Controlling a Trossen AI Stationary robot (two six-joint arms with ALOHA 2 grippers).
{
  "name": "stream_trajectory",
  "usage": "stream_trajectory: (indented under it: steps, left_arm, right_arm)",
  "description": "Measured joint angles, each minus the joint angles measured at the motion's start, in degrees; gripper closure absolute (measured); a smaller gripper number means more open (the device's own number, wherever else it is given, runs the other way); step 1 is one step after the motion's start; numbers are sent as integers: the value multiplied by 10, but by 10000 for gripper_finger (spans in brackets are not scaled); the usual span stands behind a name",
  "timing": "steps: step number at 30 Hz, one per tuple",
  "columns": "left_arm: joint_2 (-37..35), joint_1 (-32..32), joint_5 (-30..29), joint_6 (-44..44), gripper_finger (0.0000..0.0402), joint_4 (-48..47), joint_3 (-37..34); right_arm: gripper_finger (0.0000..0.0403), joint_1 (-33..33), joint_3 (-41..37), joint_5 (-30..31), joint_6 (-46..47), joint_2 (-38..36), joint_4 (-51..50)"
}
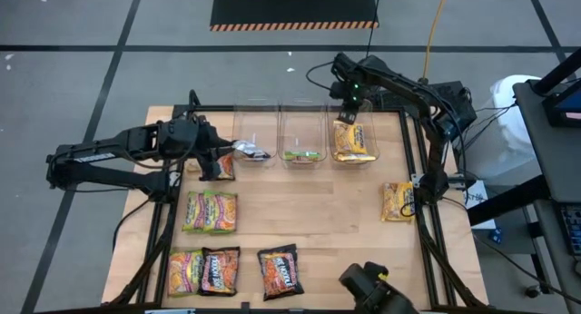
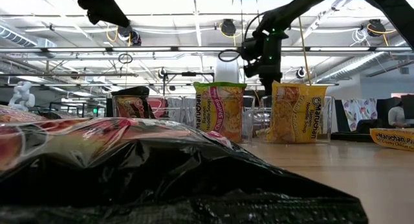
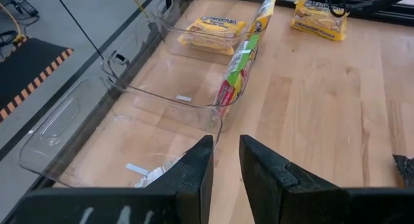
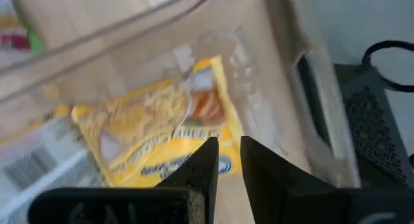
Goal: Sort Maruchan noodles
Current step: Put the yellow noodle pack into the right transparent bin
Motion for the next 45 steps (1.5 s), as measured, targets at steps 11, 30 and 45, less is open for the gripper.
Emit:
stream_trajectory:
  steps: [11, 30, 45]
  left_arm:
    - [0, 0, 0, -1, 319, 1, 0]
    - [0, 0, 1, -5, 319, 1, 0]
    - [0, 0, 1, -7, 319, 1, 0]
  right_arm:
    - [344, 6, 0, -93, -107, 0, -14]
    - [383, 7, -95, -119, -151, 0, 12]
    - [383, 52, -132, -105, -215, 0, 63]
